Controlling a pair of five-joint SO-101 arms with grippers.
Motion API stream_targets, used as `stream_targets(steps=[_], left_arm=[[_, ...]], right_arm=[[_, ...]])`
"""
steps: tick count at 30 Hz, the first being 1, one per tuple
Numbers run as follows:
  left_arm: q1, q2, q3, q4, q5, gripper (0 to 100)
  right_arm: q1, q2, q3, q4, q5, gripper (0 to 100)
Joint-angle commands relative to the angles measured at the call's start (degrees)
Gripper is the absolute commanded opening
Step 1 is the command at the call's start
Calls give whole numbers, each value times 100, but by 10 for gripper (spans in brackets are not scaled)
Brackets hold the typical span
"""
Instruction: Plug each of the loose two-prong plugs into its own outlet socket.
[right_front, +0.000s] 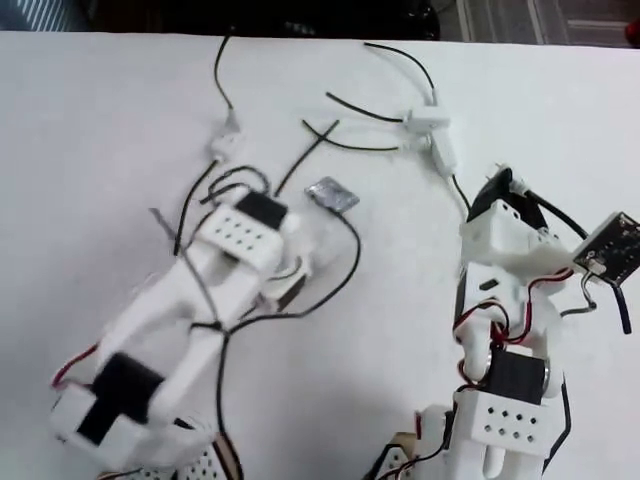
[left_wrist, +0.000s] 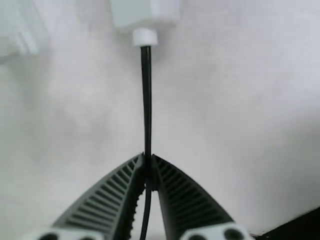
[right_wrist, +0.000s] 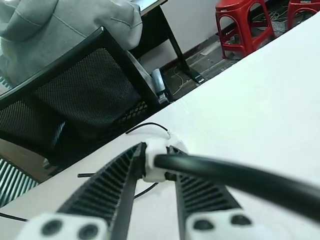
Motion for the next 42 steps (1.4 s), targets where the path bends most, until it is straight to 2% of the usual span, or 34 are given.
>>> stream_targets(steps=[1, 7, 9, 14, 21, 25, 32, 37, 42], left_arm=[[-268, -1191, 993, -360, -651, 40], [-259, -1455, 1169, -158, -765, 250], [-233, -1455, 1160, -202, -774, 287], [-224, -1420, 703, -492, -800, 290], [57, -1095, 862, -2145, -800, 290], [374, -119, 607, -2558, -800, 290], [453, 1701, -888, -2435, -800, 290], [312, 2730, -2295, -1231, -809, 290], [-233, 3582, -3499, -360, -826, 273]], right_arm=[[-101, -57, -26, -110, 44, 17], [-110, -57, -18, -110, 44, 17], [-110, -57, -18, -110, 44, 17], [-110, -57, -18, -110, 44, 17], [-110, -57, -18, -110, 53, 17], [-110, -57, -18, -110, 53, 17], [-110, -57, -18, -110, 176, 17], [-110, -57, -9, -110, 229, 17], [-110, -57, -9, -110, 237, 17]])
